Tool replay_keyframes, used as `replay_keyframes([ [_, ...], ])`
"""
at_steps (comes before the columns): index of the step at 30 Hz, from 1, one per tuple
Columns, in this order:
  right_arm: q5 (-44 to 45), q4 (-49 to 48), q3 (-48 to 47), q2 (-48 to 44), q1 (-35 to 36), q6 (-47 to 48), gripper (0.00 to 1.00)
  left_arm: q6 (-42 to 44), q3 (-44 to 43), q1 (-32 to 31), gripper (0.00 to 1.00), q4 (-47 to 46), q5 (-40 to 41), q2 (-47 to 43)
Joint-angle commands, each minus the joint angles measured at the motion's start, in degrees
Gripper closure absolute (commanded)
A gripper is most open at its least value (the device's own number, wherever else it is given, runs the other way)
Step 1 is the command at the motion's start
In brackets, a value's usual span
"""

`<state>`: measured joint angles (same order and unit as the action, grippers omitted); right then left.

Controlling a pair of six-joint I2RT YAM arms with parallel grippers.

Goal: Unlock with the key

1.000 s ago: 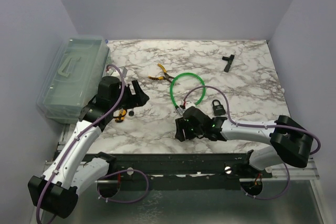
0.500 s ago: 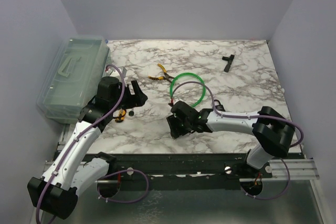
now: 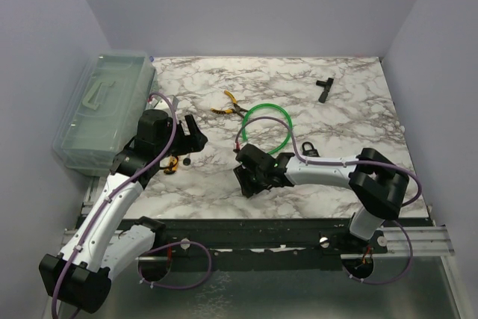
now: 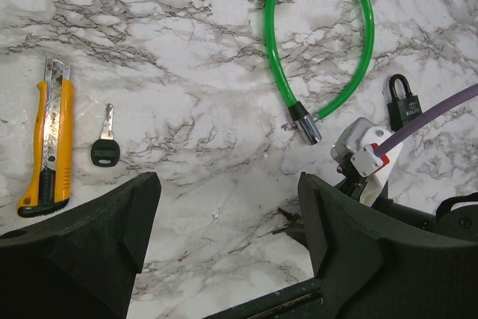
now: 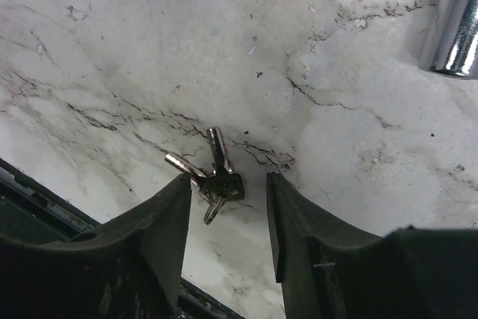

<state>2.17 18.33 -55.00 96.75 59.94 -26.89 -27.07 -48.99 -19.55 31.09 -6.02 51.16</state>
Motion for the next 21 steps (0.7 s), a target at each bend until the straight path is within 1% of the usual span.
replay_keyframes([
  [1,-1.82,3.28,-1.34,1.62,1.35,0.24,0.51,0.79,-0.58,0.39,0.19,0.61,1.19,-0.79],
  [9,-3.97,3.84,-1.71,1.70,2.43,1.58,0.51,0.87,-0.58,1.01,0.19,0.64,1.11,-0.53],
  [21,2.90,5.67,-2.93,5.36,3.07,0.74,0.59,0.96,-0.67,1.48,0.19,0.57,0.67,-0.45],
])
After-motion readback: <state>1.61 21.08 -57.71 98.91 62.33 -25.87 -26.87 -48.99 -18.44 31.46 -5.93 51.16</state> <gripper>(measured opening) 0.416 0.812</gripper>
